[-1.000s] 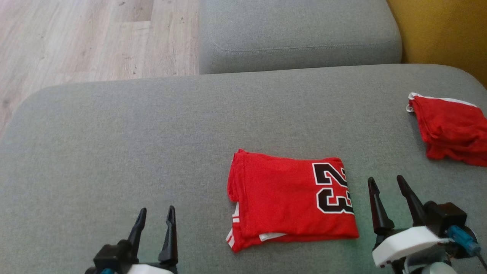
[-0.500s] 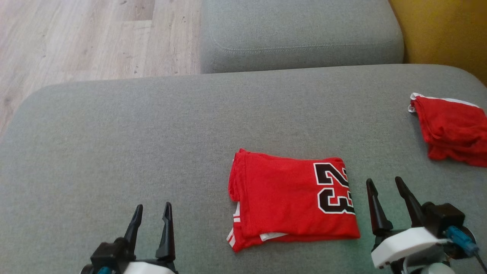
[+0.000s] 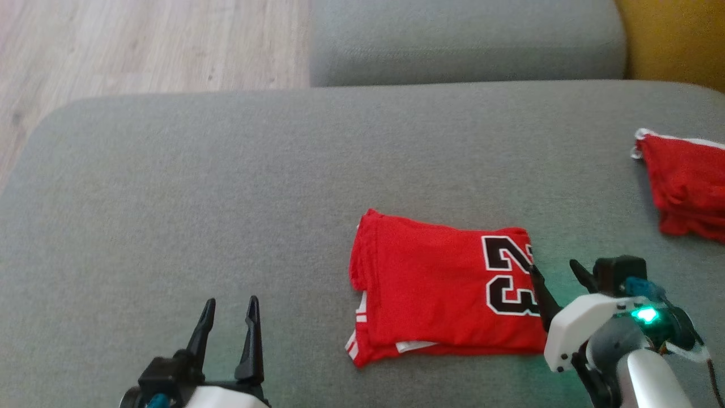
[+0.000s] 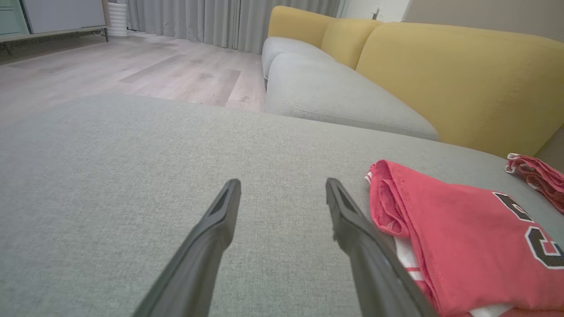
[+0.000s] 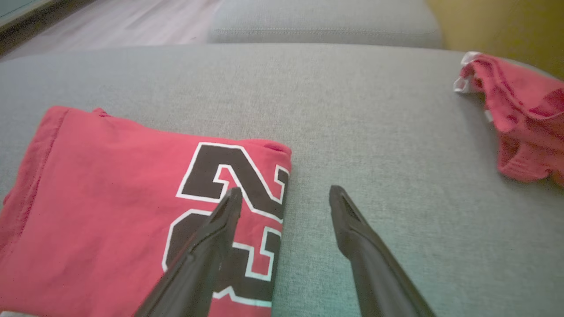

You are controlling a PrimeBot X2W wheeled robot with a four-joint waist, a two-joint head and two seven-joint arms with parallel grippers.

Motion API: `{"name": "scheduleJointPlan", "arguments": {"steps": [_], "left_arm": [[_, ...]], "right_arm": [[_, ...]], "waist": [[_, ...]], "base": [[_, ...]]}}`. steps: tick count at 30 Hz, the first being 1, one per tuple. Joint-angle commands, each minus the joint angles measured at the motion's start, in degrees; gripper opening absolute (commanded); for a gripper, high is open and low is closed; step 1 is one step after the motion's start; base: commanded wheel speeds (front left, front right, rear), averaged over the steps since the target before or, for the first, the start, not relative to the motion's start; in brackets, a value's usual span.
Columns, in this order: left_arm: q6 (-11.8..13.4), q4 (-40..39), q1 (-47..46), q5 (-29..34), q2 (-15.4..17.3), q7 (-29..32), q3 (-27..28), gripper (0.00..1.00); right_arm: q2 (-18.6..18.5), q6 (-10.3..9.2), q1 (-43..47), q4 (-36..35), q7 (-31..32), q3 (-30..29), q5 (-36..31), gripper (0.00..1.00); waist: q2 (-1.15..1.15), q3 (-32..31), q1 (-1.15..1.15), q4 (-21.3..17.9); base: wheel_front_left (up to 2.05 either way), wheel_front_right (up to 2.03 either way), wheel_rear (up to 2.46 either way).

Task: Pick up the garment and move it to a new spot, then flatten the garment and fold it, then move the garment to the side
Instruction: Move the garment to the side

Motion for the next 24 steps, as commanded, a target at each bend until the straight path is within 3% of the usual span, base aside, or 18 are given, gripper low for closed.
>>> {"name": "scheduleJointPlan", "arguments": {"steps": [1,11,14,15,24], "left_arm": [[-0.2,-1.8,-3.1,0.5,0.0,-0.7,2.8,1.00],[-1.2,-1.7,-4.4,1.9,-1.6,-0.7,5.3,1.00],[-1.6,-1.4,-4.5,2.5,-2.2,-0.7,5.9,1.00],[-1.8,-1.4,-4.5,2.7,-2.3,-0.7,6.2,1.00],[-3.1,-1.8,-5.9,4.7,-3.2,-0.7,6.2,1.00]], "right_arm": [[-0.2,-0.04,-2.9,-0.9,1.4,1.0,-0.3,1.00],[-0.2,-0.04,-7.2,6.1,8.4,-0.5,0.8,1.00],[-0.2,-0.04,-8.2,7.2,9.0,-0.1,1.0,0.22],[-0.2,-0.04,-8.6,7.5,9.1,0.1,1.1,0.02],[-1.0,-0.04,-13.7,5.6,6.2,-0.8,1.2,0.00]], "waist": [[0.00,1.3,0.00,1.1],[0.00,5.5,0.00,4.3],[0.00,6.0,0.00,4.4],[0.00,6.3,0.00,4.2],[0.00,8.7,0.00,-0.7]], "base": [[0.00,0.00,0.00],[0.00,0.00,0.00],[0.00,0.00,0.00],[0.00,0.00,0.00],[0.00,0.00,0.00]]}}
